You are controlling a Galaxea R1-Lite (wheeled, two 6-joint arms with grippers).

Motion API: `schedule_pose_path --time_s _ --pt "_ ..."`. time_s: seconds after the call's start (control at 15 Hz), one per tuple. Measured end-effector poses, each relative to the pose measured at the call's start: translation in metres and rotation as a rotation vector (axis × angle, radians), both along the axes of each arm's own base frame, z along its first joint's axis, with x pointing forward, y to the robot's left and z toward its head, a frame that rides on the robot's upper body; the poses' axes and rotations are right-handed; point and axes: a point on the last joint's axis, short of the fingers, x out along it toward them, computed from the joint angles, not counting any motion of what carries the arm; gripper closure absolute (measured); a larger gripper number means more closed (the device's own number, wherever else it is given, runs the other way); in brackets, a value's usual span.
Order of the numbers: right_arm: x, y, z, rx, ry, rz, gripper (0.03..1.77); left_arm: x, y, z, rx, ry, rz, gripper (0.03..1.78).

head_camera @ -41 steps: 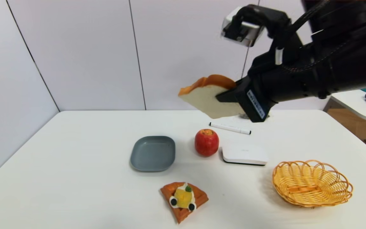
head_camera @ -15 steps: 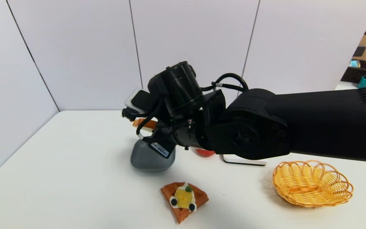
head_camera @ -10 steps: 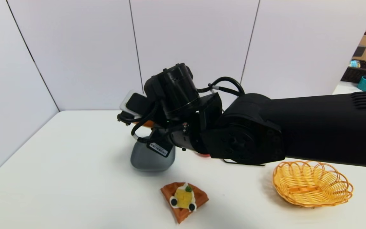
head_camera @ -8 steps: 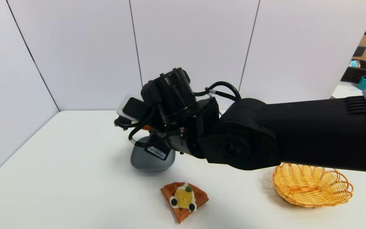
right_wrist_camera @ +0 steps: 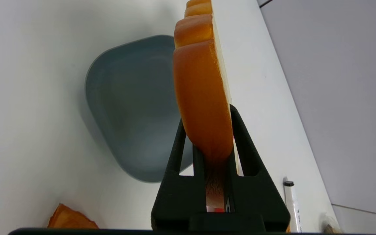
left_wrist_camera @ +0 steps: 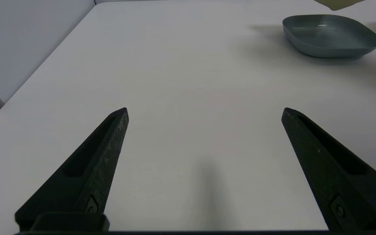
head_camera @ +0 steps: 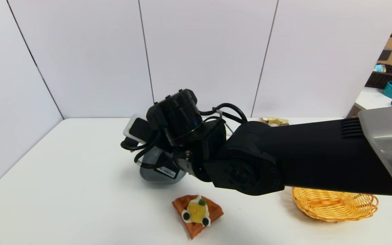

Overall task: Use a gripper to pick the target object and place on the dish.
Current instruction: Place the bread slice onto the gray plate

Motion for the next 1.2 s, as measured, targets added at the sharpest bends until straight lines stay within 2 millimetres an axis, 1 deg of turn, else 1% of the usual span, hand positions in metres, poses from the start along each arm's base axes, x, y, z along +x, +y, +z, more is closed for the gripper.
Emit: schedule_pose_path --time_s 0.27,0.73,1.07,1.2 --pt "0.002 0.002 -0.003 -0.017 -0.024 -0.018 1.6 0.0 0.0 0.0 0.0 0.0 0.0 0.12" --pt "0.002 0.005 -0.018 -0.072 -0.022 -0.032 1.6 0.0 0.0 0.0 0.0 0.0 0.0 0.12" --pt "0.004 0.007 -0.021 -0.068 -0.032 -0.031 1.6 0.0 0.0 0.0 0.0 0.0 0.0 0.12" --pt "0.004 0.008 -0.021 -0.058 -0.038 -0.029 1.3 0.0 0.0 0.0 0.0 0.0 0.0 0.12"
